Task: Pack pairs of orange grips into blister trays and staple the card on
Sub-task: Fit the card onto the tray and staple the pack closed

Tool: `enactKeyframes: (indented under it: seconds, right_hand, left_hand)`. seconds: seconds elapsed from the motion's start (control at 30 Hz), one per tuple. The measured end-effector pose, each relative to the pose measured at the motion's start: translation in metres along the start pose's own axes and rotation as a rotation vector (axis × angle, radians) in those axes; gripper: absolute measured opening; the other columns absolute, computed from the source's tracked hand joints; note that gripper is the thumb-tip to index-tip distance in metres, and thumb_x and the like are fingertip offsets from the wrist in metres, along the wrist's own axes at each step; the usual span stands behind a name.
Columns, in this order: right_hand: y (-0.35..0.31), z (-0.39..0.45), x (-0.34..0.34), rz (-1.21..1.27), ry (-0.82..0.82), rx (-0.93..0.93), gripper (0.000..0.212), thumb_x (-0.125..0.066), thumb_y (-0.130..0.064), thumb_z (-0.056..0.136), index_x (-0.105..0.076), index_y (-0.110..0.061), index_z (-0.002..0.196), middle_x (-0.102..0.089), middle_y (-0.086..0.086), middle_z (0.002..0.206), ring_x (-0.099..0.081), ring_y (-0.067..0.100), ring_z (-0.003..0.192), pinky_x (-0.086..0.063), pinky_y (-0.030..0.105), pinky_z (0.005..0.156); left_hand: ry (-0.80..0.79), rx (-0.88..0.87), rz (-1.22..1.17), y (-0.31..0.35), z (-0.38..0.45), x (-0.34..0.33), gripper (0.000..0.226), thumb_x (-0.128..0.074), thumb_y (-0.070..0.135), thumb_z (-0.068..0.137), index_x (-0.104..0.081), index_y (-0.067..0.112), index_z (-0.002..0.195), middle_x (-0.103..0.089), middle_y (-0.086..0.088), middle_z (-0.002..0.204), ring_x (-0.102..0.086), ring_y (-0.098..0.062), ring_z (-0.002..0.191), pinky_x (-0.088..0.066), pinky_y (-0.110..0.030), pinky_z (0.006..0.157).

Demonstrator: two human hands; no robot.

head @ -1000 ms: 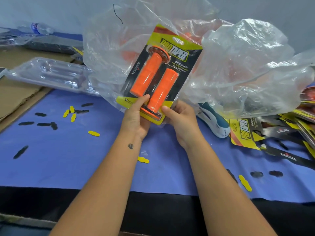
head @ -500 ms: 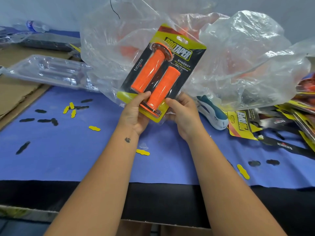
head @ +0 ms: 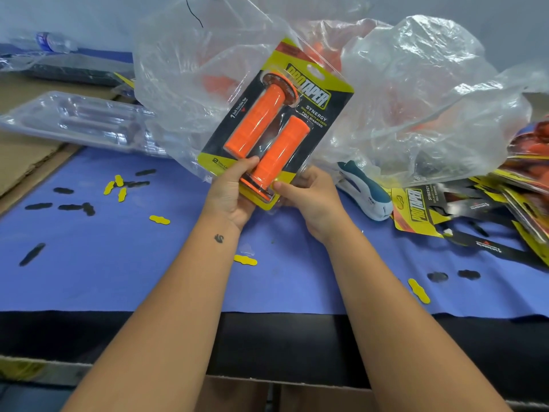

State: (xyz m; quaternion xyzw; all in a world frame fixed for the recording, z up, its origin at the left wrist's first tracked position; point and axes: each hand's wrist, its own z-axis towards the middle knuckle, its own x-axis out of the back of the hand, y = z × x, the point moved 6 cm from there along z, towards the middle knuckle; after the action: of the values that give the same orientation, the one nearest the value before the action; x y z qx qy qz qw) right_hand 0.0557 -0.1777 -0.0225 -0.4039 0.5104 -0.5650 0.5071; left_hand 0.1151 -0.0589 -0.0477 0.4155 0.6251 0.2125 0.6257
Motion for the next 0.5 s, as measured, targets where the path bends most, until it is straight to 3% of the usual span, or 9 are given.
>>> enactKeyframes:
  seconds: [0.1,0.23,0.3,0.4,0.5]
  right_hand:
    - [0.001,-0.002,0.001,-0.048,0.034,0.008,0.014,-0.065,0.008,0.087,-0.058,-0.004,0.085,-0.072,0.008,0.070,-0.069,0.030,0.059,-0.060,0.039,0.060]
    - [0.002,-0.003,0.002,-0.034,0.114,-0.021,0.016,-0.067,0.006,0.085,-0.054,0.001,0.092,-0.068,0.015,0.073,-0.069,0.027,0.057,-0.059,0.041,0.057]
    - [0.000,-0.004,0.004,-0.046,0.199,-0.033,0.010,-0.064,-0.001,0.086,-0.056,-0.007,0.087,-0.067,0.011,0.068,-0.068,0.030,0.058,-0.059,0.042,0.057]
    - [-0.012,-0.011,0.025,-0.314,0.488,0.073,0.010,-0.056,-0.015,0.085,-0.059,-0.015,0.076,-0.064,0.003,0.068,-0.064,0.027,0.070,-0.049,0.037,0.062]
    - [-0.034,-0.026,0.055,-0.682,0.828,0.234,0.012,-0.054,-0.010,0.083,-0.065,-0.010,0.086,-0.061,0.006,0.088,-0.055,0.028,0.085,-0.035,0.033,0.068]
  left_hand:
    - [-0.003,-0.011,-0.005,0.001,-0.001,-0.001,0.019,-0.059,0.011,0.091,-0.059,0.010,0.111,-0.064,-0.016,0.108,-0.063,-0.032,0.100,-0.050,-0.050,0.095]
    - [0.000,-0.019,0.002,0.002,-0.001,-0.001,0.026,-0.061,0.011,0.091,-0.057,0.007,0.116,-0.067,-0.012,0.100,-0.067,-0.026,0.089,-0.056,-0.041,0.082]
    - [0.006,-0.014,0.004,0.002,-0.002,-0.002,0.027,-0.062,0.011,0.089,-0.058,0.007,0.116,-0.067,-0.013,0.100,-0.067,-0.027,0.088,-0.056,-0.042,0.083]
    - [0.026,-0.016,-0.015,0.002,-0.002,-0.002,0.024,-0.064,0.009,0.088,-0.060,0.009,0.112,-0.069,-0.011,0.097,-0.068,-0.025,0.084,-0.058,-0.040,0.078]
    - [0.031,-0.025,-0.022,0.003,-0.003,-0.001,0.020,-0.063,0.009,0.088,-0.061,0.011,0.109,-0.069,-0.008,0.093,-0.068,-0.022,0.080,-0.058,-0.035,0.069]
